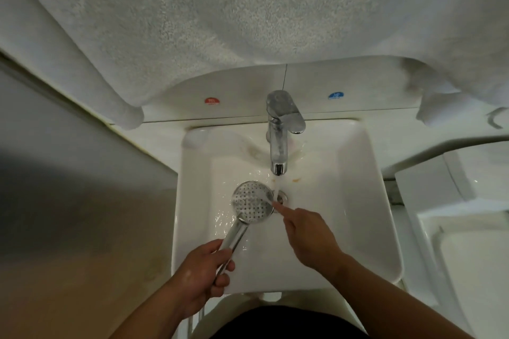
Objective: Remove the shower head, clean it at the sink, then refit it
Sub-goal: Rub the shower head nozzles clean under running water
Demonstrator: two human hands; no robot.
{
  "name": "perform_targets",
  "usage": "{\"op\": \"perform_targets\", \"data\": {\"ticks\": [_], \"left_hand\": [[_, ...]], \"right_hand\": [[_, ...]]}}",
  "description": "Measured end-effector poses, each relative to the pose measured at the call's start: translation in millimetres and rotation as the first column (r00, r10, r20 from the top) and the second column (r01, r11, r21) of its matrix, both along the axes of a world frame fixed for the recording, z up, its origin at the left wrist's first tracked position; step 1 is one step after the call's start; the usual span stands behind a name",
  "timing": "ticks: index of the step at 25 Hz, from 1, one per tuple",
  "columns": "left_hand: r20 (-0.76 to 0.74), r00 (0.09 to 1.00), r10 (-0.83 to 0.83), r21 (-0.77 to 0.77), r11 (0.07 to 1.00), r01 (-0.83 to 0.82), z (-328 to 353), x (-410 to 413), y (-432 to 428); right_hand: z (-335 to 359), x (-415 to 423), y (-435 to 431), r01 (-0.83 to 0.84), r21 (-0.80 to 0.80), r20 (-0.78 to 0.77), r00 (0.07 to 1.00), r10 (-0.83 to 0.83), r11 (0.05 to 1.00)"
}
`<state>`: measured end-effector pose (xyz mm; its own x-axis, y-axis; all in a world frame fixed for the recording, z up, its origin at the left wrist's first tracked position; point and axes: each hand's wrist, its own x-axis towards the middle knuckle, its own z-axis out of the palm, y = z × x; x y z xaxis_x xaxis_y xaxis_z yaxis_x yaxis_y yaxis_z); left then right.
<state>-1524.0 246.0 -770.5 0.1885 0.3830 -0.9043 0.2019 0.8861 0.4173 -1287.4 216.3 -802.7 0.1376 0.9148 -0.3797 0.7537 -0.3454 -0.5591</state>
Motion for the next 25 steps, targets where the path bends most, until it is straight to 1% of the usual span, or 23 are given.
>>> {"op": "perform_targets", "data": {"ticks": [2, 4, 6, 8, 11, 13, 16, 18, 19, 21, 24, 25], "left_hand": [[-0.002, 1.0, 0.009, -0.005, 1.0, -0.009, 1.6, 0.4, -2.1], [-0.002, 1.0, 0.02, -0.004, 1.0, -0.02, 1.9, -0.5, -4.7], [-0.002, 1.0, 0.03, -0.003, 1.0, -0.03, 1.4, -0.9, -8.2], [-0.006, 0.999, 0.035, 0.0, 0.999, -0.035, -1.5, -2.8, -10.1], [-0.018, 1.0, 0.015, 0.005, 1.0, -0.014, -7.2, -6.4, -9.3], [-0.034, 0.999, 0.002, -0.002, 1.0, -0.002, -11.5, -8.0, -7.3], [-0.053, 0.998, -0.029, -0.01, 1.0, 0.028, -18.1, -9.8, -2.9], [-0.081, 0.996, -0.026, -0.023, 0.999, 0.024, -22.6, -13.2, -0.9], [-0.091, 0.995, -0.028, -0.031, 0.999, 0.025, -23.9, -14.8, 0.3], [-0.1, 0.994, -0.038, -0.044, 0.998, 0.033, -26.8, -17.8, 2.0], [-0.106, 0.994, -0.04, -0.06, 0.998, 0.034, -30.5, -21.3, 2.5], [-0.106, 0.993, -0.048, -0.06, 0.997, 0.041, -31.4, -21.2, 3.2]], "right_hand": [[-1.7, 0.4, 0.8, -0.009, 0.009, 0.014, 1.0, 0.009, 1.0], [0.3, -6.1, -3.4, -0.052, 0.004, 0.019, 0.998, 0.052, 0.999], [0.8, -8.8, -1.3, -0.042, 0.016, 0.011, 0.999, 0.042, 0.999], [-1.3, -10.1, 1.8, -0.076, 0.003, 0.047, 0.996, 0.076, 0.997], [-9.0, -10.5, 8.9, -0.062, 0.005, 0.037, 0.997, 0.062, 0.998], [-17.2, -15.6, 10.4, -0.156, -0.036, 0.063, 0.985, 0.158, 0.987], [-26.0, -25.7, 19.7, -0.131, -0.058, 0.067, 0.989, 0.135, 0.99], [-31.2, -37.0, 22.4, -0.199, -0.084, 0.061, 0.977, 0.205, 0.976], [-35.5, -39.3, 24.1, -0.203, -0.081, 0.061, 0.976, 0.208, 0.976], [-45.1, -38.3, 30.5, -0.143, -0.08, 0.077, 0.986, 0.149, 0.986], [-50.2, -46.4, 28.6, -0.251, -0.103, 0.056, 0.965, 0.258, 0.962], [-53.1, -48.2, 27.9, -0.225, -0.094, 0.042, 0.972, 0.229, 0.97]]}}
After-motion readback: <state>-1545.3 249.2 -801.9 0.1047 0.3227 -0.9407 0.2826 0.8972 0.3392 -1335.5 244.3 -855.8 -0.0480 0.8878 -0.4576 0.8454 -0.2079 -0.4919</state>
